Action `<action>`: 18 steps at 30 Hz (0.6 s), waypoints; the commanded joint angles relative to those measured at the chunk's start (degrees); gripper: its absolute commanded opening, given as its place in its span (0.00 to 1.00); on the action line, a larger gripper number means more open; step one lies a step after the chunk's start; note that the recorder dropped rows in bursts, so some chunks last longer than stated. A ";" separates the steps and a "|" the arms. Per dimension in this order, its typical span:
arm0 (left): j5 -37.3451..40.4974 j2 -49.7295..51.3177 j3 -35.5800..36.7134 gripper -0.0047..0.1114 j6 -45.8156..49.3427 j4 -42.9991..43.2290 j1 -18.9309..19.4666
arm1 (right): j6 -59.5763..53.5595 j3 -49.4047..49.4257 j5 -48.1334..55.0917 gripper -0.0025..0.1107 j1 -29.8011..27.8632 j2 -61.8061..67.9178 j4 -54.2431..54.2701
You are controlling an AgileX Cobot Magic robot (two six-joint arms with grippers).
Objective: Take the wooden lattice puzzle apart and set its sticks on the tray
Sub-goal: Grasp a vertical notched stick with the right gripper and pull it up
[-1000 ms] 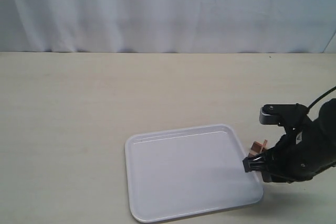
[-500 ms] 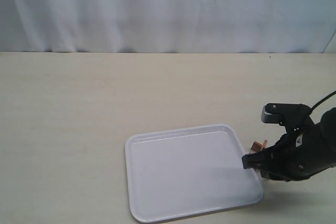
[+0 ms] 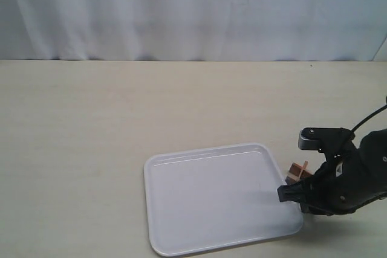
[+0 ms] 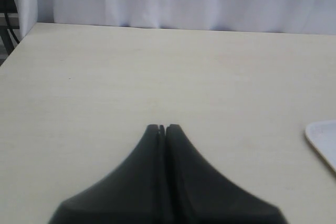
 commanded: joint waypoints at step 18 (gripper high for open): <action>-0.15 -0.06 0.13 0.04 0.04 0.05 0.05 | 2.93 0.13 -5.50 0.29 -6.18 2.27 -3.20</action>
